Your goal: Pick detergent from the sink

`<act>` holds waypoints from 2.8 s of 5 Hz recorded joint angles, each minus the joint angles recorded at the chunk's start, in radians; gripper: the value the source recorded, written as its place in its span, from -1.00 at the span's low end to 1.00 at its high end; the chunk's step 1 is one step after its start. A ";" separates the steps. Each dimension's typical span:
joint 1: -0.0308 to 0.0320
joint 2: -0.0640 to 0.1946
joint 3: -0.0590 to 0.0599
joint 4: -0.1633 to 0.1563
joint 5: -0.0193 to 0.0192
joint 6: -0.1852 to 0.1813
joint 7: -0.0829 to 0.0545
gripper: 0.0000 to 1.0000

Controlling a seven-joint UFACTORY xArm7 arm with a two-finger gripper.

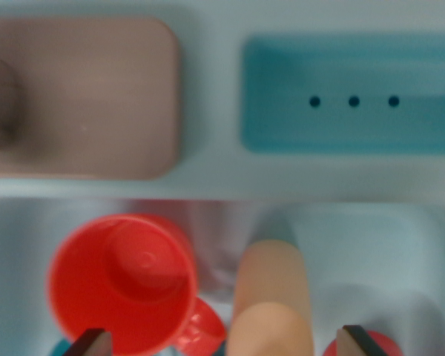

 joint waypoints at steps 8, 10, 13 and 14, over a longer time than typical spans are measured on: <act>-0.0189 0.041 -0.014 -0.062 0.0102 -0.083 -0.047 -1.00; -0.0191 0.042 -0.014 -0.062 0.0102 -0.084 -0.047 -1.00; -0.0191 0.042 -0.014 -0.062 0.0102 -0.084 -0.047 1.00; -0.0191 0.042 -0.014 -0.062 0.0102 -0.084 -0.047 1.00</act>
